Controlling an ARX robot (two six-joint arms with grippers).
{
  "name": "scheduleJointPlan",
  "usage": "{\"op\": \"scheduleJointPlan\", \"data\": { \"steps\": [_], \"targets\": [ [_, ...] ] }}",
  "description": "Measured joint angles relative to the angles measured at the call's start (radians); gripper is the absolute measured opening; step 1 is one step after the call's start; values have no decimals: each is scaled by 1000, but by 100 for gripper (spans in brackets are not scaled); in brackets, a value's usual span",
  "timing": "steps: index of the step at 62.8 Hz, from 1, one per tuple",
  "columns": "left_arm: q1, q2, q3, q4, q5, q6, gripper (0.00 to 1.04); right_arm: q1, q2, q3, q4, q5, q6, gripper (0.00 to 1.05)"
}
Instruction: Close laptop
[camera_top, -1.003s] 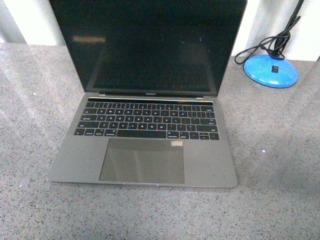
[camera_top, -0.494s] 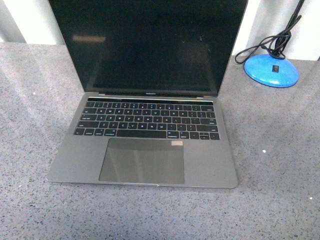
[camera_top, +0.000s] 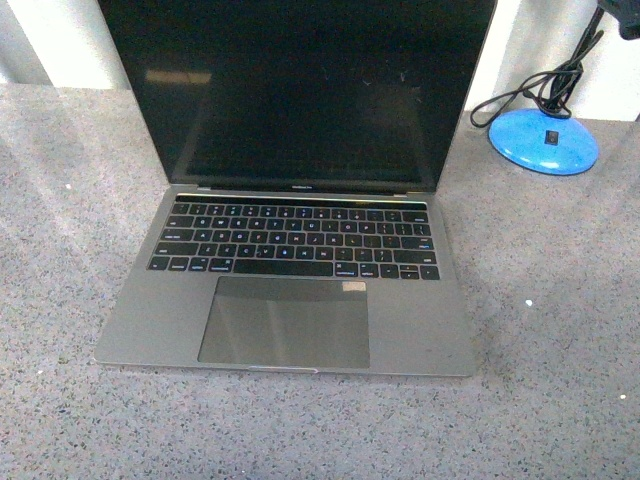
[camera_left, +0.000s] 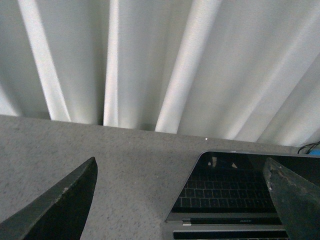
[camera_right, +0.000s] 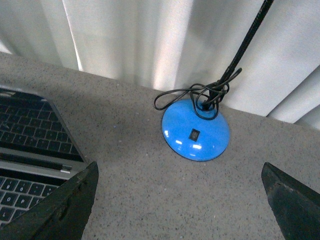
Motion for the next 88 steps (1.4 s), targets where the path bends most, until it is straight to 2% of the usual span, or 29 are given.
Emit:
{"op": "scheduleJointPlan", "data": {
  "steps": [2,7,19,33,35,48,62,88],
  "targets": [
    [-9,23,20,0,-6,0,91,3,19,18,0,-2,0,94],
    [-28,83,72,14,0,-6,77,13,71,68,-1,-1,-6,80],
    [-63,215,211,9,-15,-8,43,37,197,225,-56,-60,-34,45],
    [-77,309,370,-97,-14,-35,3,45,303,394,-100,-96,-44,6],
    [-77,316,387,-100,-16,-34,4,45,317,420,-108,-96,-49,0],
    [-88,334,486,-212,-23,-39,4,59,363,496,-136,-99,-44,1],
    [-104,371,550,-416,-22,-72,4,96,389,528,-147,-112,-15,1],
    [-105,394,582,-502,-17,-118,4,132,418,554,-153,-130,47,1]
  ]
}}
